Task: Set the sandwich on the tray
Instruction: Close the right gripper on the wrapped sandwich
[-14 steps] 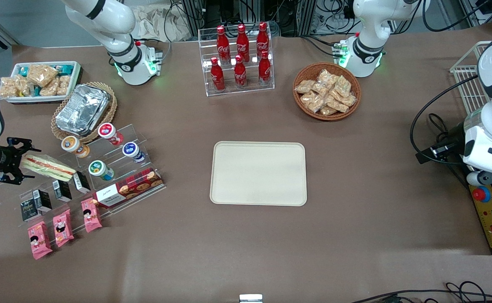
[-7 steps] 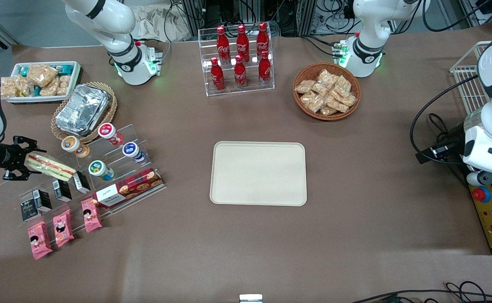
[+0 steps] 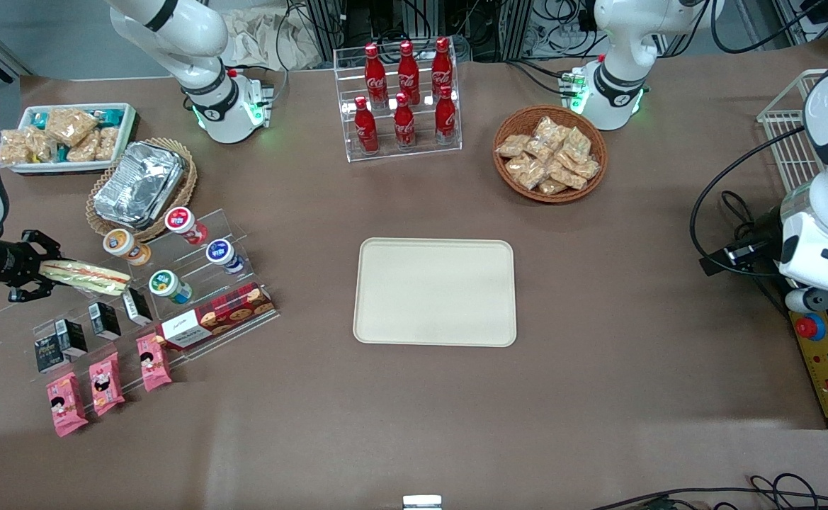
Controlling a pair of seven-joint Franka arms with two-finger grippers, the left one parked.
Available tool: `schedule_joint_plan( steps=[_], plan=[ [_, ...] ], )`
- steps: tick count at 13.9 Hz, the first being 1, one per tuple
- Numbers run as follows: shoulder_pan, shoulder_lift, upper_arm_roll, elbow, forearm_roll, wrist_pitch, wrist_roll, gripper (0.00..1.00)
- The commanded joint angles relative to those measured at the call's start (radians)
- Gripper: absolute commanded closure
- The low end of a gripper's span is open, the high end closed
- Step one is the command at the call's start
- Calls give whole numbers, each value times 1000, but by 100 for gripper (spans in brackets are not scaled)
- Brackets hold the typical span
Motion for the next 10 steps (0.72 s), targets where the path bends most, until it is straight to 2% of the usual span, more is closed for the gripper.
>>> schedule_joint_plan(
  steps=[1,10],
  plan=[
    [-1,-15,-2,48,7,-1,-90,62],
    [22,-17,2,184,8,-55,-152,63]
  ],
)
